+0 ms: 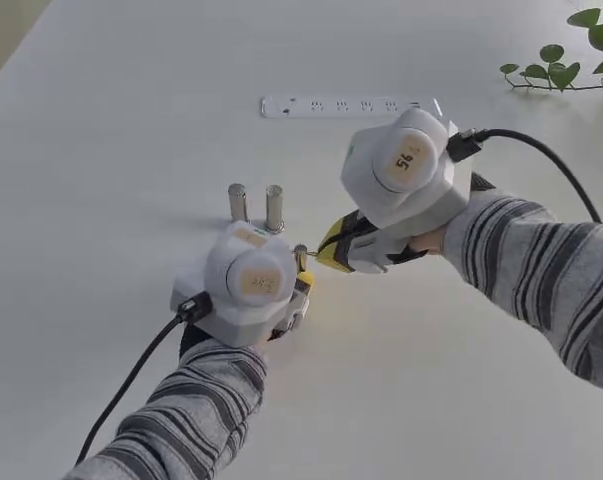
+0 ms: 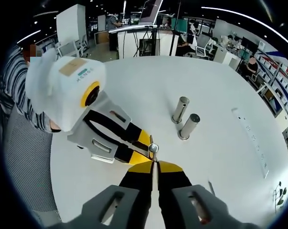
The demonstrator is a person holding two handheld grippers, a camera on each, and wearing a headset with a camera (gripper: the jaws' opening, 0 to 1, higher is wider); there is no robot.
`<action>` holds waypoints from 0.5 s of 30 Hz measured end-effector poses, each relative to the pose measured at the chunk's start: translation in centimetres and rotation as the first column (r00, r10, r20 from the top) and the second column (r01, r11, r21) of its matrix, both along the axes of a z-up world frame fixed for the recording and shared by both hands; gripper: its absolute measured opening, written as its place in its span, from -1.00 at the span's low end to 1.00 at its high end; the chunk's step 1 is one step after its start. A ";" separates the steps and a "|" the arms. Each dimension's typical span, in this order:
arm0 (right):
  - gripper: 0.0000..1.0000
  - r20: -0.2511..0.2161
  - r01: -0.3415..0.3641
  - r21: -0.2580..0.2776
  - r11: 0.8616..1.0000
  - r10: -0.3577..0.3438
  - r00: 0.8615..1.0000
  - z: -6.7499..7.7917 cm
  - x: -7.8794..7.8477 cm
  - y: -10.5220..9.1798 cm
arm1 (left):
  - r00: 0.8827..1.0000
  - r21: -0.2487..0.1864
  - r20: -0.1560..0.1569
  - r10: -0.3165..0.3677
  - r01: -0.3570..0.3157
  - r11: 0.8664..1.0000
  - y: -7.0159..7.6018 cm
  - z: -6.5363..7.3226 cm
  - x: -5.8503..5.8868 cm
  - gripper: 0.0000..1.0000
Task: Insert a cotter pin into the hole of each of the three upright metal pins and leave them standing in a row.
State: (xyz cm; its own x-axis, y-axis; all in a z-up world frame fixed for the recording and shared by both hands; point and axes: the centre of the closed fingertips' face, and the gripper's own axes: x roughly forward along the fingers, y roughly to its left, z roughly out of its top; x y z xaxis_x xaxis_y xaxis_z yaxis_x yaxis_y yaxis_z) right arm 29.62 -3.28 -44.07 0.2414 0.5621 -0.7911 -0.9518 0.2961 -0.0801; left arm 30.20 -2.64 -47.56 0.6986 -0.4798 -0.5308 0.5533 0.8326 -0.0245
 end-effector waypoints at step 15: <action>-1.00 -0.024 0.035 0.045 0.998 -0.034 0.999 0.1 -0.2 0.3 | 1.000 0.008 0.005 0.003 -0.003 1.000 0.1 0.1 0.0 -0.89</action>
State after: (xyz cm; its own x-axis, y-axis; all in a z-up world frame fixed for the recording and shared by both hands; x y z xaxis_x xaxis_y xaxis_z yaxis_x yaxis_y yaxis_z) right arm 29.39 -3.00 -43.93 0.2432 0.5895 -0.7703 -0.9423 0.3320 -0.0434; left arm 30.19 -2.58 -47.49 0.7026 -0.4736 -0.5311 0.5509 0.8344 -0.0153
